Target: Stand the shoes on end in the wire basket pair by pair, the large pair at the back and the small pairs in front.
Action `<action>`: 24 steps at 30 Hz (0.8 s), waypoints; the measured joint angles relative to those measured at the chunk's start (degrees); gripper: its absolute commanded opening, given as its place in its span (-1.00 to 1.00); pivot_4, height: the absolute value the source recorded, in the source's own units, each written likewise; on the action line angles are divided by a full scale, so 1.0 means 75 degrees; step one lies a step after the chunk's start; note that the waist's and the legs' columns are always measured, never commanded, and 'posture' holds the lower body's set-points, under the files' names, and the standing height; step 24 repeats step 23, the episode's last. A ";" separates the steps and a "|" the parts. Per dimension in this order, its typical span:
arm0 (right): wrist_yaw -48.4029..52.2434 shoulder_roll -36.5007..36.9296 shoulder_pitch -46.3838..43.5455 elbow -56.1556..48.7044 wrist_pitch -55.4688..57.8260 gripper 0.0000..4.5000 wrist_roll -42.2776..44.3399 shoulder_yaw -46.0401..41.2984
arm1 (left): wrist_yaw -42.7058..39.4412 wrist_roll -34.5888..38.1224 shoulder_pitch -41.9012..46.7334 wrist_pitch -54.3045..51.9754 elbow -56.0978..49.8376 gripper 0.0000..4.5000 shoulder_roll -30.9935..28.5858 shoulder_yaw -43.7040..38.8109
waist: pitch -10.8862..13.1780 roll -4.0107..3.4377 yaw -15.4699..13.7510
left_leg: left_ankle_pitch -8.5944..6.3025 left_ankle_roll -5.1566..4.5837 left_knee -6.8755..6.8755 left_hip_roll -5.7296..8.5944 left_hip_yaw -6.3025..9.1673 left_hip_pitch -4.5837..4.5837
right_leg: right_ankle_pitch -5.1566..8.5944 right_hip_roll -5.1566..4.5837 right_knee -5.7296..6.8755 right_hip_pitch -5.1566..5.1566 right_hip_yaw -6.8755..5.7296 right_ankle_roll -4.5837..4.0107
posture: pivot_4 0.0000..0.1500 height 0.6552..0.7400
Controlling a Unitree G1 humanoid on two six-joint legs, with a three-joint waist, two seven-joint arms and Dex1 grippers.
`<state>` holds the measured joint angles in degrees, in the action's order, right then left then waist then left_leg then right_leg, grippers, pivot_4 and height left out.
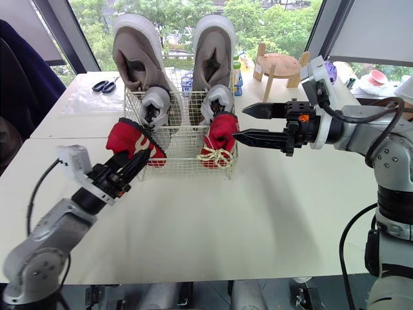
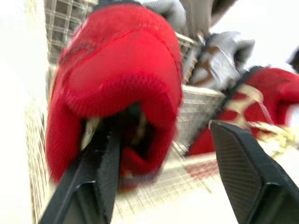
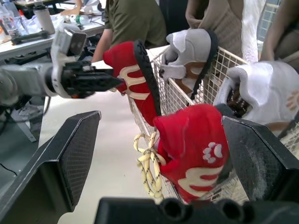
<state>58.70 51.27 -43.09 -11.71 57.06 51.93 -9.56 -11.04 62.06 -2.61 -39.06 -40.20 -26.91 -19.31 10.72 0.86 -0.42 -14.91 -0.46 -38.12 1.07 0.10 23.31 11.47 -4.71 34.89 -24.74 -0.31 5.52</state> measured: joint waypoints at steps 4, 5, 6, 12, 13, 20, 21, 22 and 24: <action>0.0187 0.0561 0.0526 0.0220 -0.0318 1.00 -0.0471 -0.0002 | -0.0304 0.2082 -0.1360 -0.0910 -0.0131 0.34 -0.1799 -0.1225 | 0.0006 -0.0006 -0.0028 | -0.0001 0.0001 0.0001 0.0008 -0.0004 0.0006 | 0.0020 -0.0015 -0.0008 -0.0004 -0.0002 -0.0019 | 1.00 1.00; 0.0238 0.0690 0.0697 0.0357 -0.0388 1.00 -0.0620 -0.0010 | -0.0484 0.2288 -0.1641 -0.0999 -0.0132 0.34 -0.1944 -0.1462 | 0.0007 -0.0006 -0.0044 | -0.0001 0.0002 0.0001 0.0012 -0.0006 0.0006 | 0.0024 -0.0023 -0.0015 -0.0002 -0.0003 -0.0015 | 1.00 1.00; 0.0368 0.0899 0.1002 0.0474 -0.0528 1.00 -0.0816 -0.0010 | -0.0872 0.2411 -0.2100 -0.1123 -0.0125 0.34 -0.2203 -0.1758 | 0.0008 -0.0003 -0.0054 | -0.0001 0.0002 0.0000 0.0013 -0.0007 0.0012 | 0.0024 -0.0027 -0.0028 -0.0002 -0.0009 -0.0015 | 1.00 1.00; 0.0858 0.1267 0.2573 0.0112 -0.0659 1.00 -0.1084 0.0082 | -0.2727 0.1678 -0.3340 -0.1383 0.0447 0.34 -0.3023 -0.2256 | 0.0004 -0.0020 -0.0025 | -0.0004 0.0003 0.0011 0.0006 -0.0019 0.0012 | 0.0022 -0.0027 -0.0064 0.0003 -0.0011 -0.0018 | 1.00 1.00; 0.0849 0.1260 0.2867 -0.0131 -0.0664 1.00 -0.1127 0.0188 | -0.2994 0.1454 -0.3307 -0.1374 0.0598 0.34 -0.3094 -0.2251 | 0.0004 -0.0021 -0.0026 | -0.0004 0.0004 0.0015 0.0005 -0.0019 0.0014 | 0.0022 -0.0027 -0.0064 -0.0001 -0.0010 -0.0017 | 1.00 1.00; 0.0424 0.0686 0.3545 -0.0915 -0.0538 1.00 -0.1057 0.0370 | -0.3574 0.0952 -0.2890 -0.1349 0.0990 0.34 -0.3137 -0.1897 | 0.0005 -0.0021 -0.0030 | -0.0006 0.0004 0.0019 0.0002 -0.0019 0.0022 | 0.0021 -0.0044 -0.0076 -0.0005 -0.0008 -0.0018 | 1.00 1.00; 0.0376 0.0614 0.3563 -0.0988 -0.0514 1.00 -0.1039 0.0373 | -0.3605 0.0949 -0.2850 -0.1354 0.1007 0.34 -0.3129 -0.1851 | 0.0005 -0.0022 -0.0031 | -0.0006 0.0004 0.0019 0.0002 -0.0019 0.0022 | 0.0021 -0.0045 -0.0076 -0.0005 -0.0007 -0.0018 | 1.00 1.00; 0.0308 0.0520 0.3573 -0.1062 -0.0478 1.00 -0.1034 0.0374 | -0.3645 0.0949 -0.2829 -0.1370 0.1023 0.34 -0.3098 -0.1787 | 0.0005 -0.0022 -0.0032 | -0.0007 0.0004 0.0021 0.0002 -0.0019 0.0022 | 0.0021 -0.0048 -0.0078 -0.0005 -0.0006 -0.0019 | 1.00 1.00; 0.0279 0.0479 0.3576 -0.1105 -0.0464 1.00 -0.1023 0.0380 | -0.3661 0.0946 -0.2828 -0.1385 0.1039 0.34 -0.3055 -0.1745 | 0.0005 -0.0022 -0.0030 | -0.0007 0.0003 0.0022 0.0002 -0.0019 0.0022 | 0.0021 -0.0049 -0.0079 -0.0005 -0.0006 -0.0019 | 1.00 1.00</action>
